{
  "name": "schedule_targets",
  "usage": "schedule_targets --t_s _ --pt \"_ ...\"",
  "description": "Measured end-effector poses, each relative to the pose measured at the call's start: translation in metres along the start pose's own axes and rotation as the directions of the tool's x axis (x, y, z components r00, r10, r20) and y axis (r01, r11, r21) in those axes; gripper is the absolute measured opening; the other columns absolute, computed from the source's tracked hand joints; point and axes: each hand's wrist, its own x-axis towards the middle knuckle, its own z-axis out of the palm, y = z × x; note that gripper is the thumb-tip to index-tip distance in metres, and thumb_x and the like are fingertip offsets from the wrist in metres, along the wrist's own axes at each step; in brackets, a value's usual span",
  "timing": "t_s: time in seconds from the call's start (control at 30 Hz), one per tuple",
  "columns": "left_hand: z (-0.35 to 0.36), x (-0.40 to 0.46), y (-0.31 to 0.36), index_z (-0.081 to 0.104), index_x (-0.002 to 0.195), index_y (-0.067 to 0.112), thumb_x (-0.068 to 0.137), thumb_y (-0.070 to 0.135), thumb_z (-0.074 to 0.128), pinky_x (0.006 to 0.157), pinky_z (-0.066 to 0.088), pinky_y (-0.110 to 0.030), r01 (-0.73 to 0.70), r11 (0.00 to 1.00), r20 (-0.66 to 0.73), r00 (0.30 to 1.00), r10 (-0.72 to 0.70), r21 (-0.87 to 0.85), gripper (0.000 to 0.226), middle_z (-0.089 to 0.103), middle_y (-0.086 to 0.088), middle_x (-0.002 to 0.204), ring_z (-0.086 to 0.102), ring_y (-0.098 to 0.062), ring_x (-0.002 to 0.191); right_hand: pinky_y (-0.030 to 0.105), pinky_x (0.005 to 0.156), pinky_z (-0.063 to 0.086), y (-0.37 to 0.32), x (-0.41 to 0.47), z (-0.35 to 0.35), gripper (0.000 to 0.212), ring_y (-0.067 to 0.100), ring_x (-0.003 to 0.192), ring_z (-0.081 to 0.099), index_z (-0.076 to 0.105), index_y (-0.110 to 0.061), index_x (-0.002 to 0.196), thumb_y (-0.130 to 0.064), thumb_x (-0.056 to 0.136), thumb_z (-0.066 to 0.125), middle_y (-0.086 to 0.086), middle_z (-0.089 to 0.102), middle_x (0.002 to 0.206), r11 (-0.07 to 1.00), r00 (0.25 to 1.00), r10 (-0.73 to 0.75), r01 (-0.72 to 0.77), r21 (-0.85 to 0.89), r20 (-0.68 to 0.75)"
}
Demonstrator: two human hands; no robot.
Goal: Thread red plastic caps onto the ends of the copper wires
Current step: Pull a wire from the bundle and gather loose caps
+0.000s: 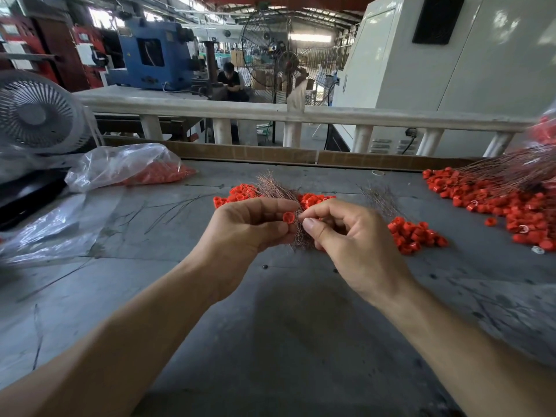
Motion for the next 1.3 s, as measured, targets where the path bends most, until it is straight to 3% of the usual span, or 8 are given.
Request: schedule_targets --t_s 0.23,0.43,0.67,0.9,1.3 --pt "-0.0002 -0.0007 0.0006 0.076 0.099 0.01 0.089 -0.013 0.06 0.078 0.058 -0.025 -0.013 1.0 0.023 1.0 0.013 0.022 0.029 0.066 -0.02 0.094 0.069 -0.025 0.084 0.011 0.057 0.039 -0.0011 0.0009 -0.0001 0.015 0.001 0.058 0.054 0.076 -0.024 0.085 -0.012 0.093 0.071 -0.017 0.061 0.06 0.999 1.0 -0.003 0.004 -0.035 0.019" --pt "0.0007 -0.0022 0.0001 0.077 0.104 0.01 0.089 -0.011 0.062 0.081 0.059 -0.03 -0.033 0.999 0.036 0.999 0.031 0.044 0.029 0.068 -0.014 0.088 0.069 -0.024 0.083 0.024 0.058 0.048 -0.0013 -0.0008 0.0007 0.014 0.012 0.064 0.062 0.076 -0.024 0.085 -0.014 0.094 0.071 -0.005 0.069 0.067 0.998 1.0 0.003 -0.003 -0.062 0.004" --pt "0.0007 -0.0046 0.0032 0.077 0.106 0.01 0.089 -0.002 0.063 0.086 0.06 -0.033 -0.014 1.0 0.047 0.999 0.012 0.028 0.025 0.072 -0.028 0.102 0.07 -0.03 0.094 0.01 0.054 0.037 -0.0015 -0.0004 0.0009 0.016 0.0 0.054 0.054 0.076 -0.021 0.083 -0.01 0.093 0.07 -0.017 0.061 0.058 0.999 1.0 0.004 -0.004 -0.039 -0.002" --pt "0.0013 -0.0058 0.0043 0.075 0.108 0.006 0.091 -0.011 0.058 0.089 0.061 -0.037 -0.031 0.999 0.036 0.999 0.03 0.031 0.029 0.062 -0.039 0.11 0.07 -0.035 0.097 0.012 0.052 0.037 -0.0012 -0.0004 0.0009 0.015 0.001 0.053 0.051 0.076 -0.023 0.085 -0.012 0.094 0.071 -0.014 0.06 0.057 1.0 1.0 0.001 -0.001 -0.018 -0.002" --pt "-0.0023 -0.004 0.0029 0.077 0.104 0.007 0.087 -0.013 0.062 0.085 0.06 -0.031 -0.011 1.0 0.045 0.999 0.011 -0.001 0.031 0.069 -0.031 0.11 0.074 -0.033 0.097 0.012 0.048 0.033 0.0 0.0002 0.0002 0.015 0.002 0.047 0.046 0.075 -0.021 0.084 -0.011 0.094 0.071 -0.016 0.053 0.051 1.0 1.0 -0.007 0.007 -0.004 0.0"
